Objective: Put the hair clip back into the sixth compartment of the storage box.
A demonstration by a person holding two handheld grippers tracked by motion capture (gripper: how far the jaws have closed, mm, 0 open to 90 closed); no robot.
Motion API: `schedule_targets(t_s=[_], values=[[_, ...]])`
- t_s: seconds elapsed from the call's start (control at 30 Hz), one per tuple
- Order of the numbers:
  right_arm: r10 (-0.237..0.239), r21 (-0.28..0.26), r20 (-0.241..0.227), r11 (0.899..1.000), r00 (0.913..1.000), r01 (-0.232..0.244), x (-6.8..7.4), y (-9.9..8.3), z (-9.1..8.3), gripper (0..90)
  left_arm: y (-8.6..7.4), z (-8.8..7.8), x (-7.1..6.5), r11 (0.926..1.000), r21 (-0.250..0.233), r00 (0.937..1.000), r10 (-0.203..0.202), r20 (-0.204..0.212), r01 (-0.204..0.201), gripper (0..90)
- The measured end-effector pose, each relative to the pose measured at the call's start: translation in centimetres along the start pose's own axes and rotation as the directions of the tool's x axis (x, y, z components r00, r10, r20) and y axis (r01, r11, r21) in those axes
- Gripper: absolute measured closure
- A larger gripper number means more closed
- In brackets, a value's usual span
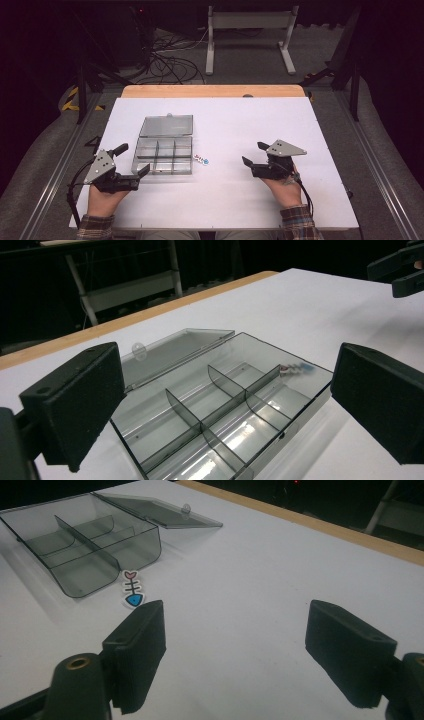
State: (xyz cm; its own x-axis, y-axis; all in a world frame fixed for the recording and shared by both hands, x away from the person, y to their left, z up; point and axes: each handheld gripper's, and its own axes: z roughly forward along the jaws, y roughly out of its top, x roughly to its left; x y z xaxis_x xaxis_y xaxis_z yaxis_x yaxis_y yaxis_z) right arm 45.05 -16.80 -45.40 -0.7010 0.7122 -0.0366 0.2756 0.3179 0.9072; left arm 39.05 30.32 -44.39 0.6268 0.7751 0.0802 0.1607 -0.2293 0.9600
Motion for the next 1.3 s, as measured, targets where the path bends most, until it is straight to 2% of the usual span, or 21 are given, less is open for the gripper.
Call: schedule_targets(t_s=[0.27, 0.8, 1.13, 1.3], values=[[-0.017, 0.027, -0.044, 0.999, 0.9989, 0.018, 0.9, 0.7, 1.8, 26.5, -0.2, 0.1, 0.1, 1.0000, 0.004, 1.0000, 0.003, 0.000, -0.003, 1.5], [-0.013, 0.063, -0.113, 0.998, 0.9935, 0.020, 2.4, 1.4, 5.4, 34.9, -0.2, -0.1, 0.2, 1.0000, 0.006, 1.0000, -0.007, -0.001, 0.007, 1.6], [-0.010, 0.071, -0.137, 0.997, 0.9905, 0.020, 2.9, 1.5, 6.8, 38.9, -0.2, 0.0, 0.2, 0.9999, 0.013, 0.9999, -0.010, -0.004, 0.010, 1.6], [-0.016, 0.072, -0.132, 0.997, 0.9911, 0.025, 3.0, 1.7, 7.3, 38.2, -0.3, 0.0, 0.3, 0.9999, 0.014, 1.0000, -0.006, 0.000, 0.006, 1.8]])
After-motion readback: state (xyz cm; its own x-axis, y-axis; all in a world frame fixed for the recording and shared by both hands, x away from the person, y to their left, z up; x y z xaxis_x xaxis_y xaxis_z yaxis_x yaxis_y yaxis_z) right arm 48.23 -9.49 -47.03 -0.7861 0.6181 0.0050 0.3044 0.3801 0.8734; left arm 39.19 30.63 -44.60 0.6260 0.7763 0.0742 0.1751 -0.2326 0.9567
